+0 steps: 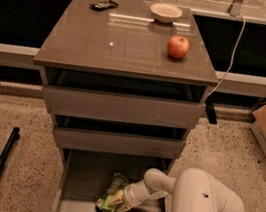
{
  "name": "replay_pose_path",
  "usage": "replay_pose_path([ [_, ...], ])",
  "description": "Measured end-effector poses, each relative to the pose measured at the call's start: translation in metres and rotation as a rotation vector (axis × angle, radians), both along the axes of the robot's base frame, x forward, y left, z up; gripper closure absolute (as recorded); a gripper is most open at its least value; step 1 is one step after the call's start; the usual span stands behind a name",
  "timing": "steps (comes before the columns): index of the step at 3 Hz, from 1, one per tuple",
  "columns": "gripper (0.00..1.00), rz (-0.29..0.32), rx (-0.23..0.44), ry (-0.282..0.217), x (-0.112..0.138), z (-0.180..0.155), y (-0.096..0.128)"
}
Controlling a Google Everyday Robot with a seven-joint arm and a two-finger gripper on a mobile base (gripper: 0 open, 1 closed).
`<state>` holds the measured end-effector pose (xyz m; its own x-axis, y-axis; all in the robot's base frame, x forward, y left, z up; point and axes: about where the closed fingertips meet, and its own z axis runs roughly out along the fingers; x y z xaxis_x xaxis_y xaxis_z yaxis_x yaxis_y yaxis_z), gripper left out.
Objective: Pick green rice chip bag from bottom drawer and place on counter
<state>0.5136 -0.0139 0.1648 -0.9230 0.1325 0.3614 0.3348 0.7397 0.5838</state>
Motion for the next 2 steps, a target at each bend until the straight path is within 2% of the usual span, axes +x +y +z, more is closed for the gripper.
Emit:
replay_pose_path([
  [1,0.87,-0.001,-0.017,0.014,-0.0037,-0.0010,0.0009],
  [2,1.00,-0.010,-0.031,0.020,-0.0057,0.0031,-0.0001],
])
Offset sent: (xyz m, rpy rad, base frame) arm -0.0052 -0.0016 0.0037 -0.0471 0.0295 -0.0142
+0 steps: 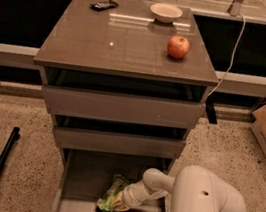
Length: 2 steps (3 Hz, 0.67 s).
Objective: Pick green rice chip bag from bottom drawer and place on counter
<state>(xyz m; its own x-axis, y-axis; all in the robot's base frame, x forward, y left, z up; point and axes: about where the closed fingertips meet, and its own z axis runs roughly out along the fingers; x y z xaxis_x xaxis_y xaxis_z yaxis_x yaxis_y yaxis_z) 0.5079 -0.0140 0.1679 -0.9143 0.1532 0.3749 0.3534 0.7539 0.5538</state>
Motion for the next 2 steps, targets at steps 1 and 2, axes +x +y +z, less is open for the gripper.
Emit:
replay_pose_path([
  [1,1.00,-0.016,-0.006,-0.030,0.005,0.024,-0.011],
  [2,1.00,-0.055,0.012,-0.074,0.009,0.068,-0.034],
])
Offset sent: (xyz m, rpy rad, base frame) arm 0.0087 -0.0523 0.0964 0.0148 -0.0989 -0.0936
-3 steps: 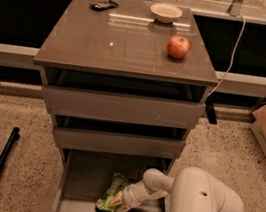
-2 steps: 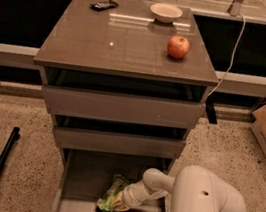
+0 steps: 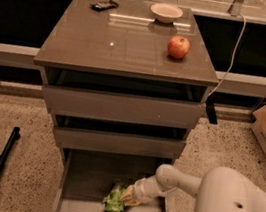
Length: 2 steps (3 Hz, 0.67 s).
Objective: Pick green rice chip bag from bottom drawer and place on counter
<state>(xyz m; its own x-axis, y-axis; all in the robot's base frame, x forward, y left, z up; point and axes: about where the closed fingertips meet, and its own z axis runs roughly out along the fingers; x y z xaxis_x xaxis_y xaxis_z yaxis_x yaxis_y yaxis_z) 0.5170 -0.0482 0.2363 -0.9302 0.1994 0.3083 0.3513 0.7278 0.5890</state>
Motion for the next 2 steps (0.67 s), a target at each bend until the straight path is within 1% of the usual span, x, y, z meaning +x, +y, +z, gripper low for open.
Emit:
replay_pose_path([
  [1,1.00,0.043,0.035,-0.025,0.000,0.053,-0.028],
  [2,1.00,0.136,0.072,-0.062,-0.011,0.132,-0.060],
])
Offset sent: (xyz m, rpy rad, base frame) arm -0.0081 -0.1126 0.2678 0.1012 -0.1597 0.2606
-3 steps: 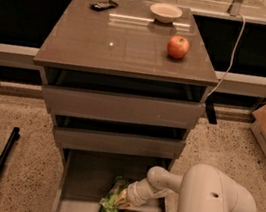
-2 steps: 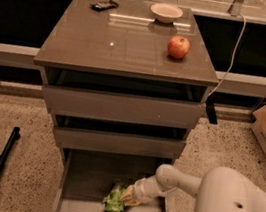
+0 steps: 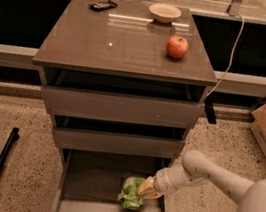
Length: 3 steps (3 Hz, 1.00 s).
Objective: Pick green rice chip bag from bottom drawer and place on counter
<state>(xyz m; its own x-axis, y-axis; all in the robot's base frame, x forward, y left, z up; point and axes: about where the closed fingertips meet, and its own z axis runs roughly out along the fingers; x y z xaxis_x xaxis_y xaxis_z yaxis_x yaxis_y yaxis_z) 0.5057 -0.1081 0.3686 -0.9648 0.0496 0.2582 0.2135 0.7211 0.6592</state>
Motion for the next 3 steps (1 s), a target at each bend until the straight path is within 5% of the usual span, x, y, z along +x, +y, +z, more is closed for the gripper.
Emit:
replay_pose_path([
  [1,1.00,0.078,-0.031,-0.059,0.002,0.085,-0.020],
  [2,1.00,0.131,-0.131,-0.139,0.020,0.176,-0.034],
  [3,1.00,0.175,-0.277,-0.271,0.046,0.264,-0.038],
])
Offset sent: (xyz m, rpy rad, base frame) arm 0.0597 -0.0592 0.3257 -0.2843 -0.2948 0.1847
